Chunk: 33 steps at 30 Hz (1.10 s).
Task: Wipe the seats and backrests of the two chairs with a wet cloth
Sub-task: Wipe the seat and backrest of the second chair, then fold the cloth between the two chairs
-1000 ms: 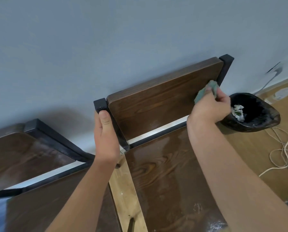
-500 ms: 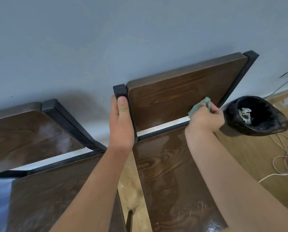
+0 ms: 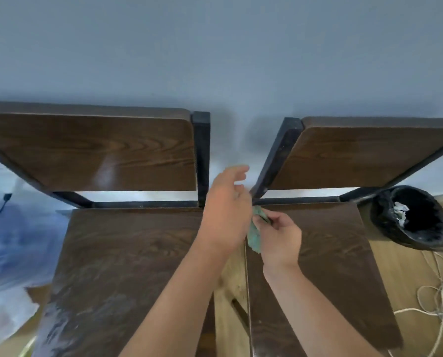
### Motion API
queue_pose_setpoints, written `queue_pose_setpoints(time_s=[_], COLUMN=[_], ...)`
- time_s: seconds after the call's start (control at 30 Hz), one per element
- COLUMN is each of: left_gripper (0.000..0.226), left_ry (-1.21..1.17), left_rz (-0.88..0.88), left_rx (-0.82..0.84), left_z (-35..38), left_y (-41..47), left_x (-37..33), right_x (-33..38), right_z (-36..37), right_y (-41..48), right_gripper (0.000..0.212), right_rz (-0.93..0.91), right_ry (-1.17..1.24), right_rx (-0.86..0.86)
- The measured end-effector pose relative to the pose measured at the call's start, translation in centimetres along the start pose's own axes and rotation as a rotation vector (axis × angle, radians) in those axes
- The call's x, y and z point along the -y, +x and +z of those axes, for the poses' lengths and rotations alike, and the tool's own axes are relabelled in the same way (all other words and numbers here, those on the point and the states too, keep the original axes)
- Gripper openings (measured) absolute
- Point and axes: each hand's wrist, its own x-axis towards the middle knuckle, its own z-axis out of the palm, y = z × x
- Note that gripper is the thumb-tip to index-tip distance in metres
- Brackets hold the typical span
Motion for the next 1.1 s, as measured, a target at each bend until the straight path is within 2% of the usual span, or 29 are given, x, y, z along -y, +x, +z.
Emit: queue_pose_setpoints(time_s=[0.07, 0.17, 0.43, 0.6, 0.77, 0.97, 1.1], left_gripper=[0.045, 0.038, 0.020, 0.015, 0.018, 0.017, 0.016], left_ry=[-0.061, -0.145, -0.173, -0.291, -0.477, -0.520, -0.475], left_rz=[-0.109, -0.271, -0.364, -0.500, -0.623, -0.708, -0.737], left_rx=[-0.021, -0.116, -0.506, -0.756, -0.976, -0.915, -0.814], left_z=[-3.1, -8.1, -22.0, -30.1, -35.3, -36.9, -36.2], left_y=[-2.6, -6.2, -17.3, -24.5, -29.6, -30.1, -28.3], left_x=[1.8, 4.6, 15.1, 23.0, 34.3, 50.9, 61.1], right_x=[0.5, 0.5, -4.7, -10.2, -19.0, -34.3, -45.0], right_z=[-1.1, -0.6, 9.4, 15.9, 22.4, 30.8, 34.5], right_y=[-2.5, -5.8, -17.9, -27.1, -34.9, -39.7, -37.9], right_gripper=[0.019, 0.021, 0.016, 0.016, 0.018, 0.023, 0.025], right_rz=[-0.120, -0.214, -0.384, -0.405, -0.525, -0.761, -0.773], right_ry=[-0.095, -0.183, -0.259, -0.267, -0.360, -0.496, -0.660], right_rx=[0.027, 0.104, 0.421, 0.634, 0.897, 1.007, 0.970])
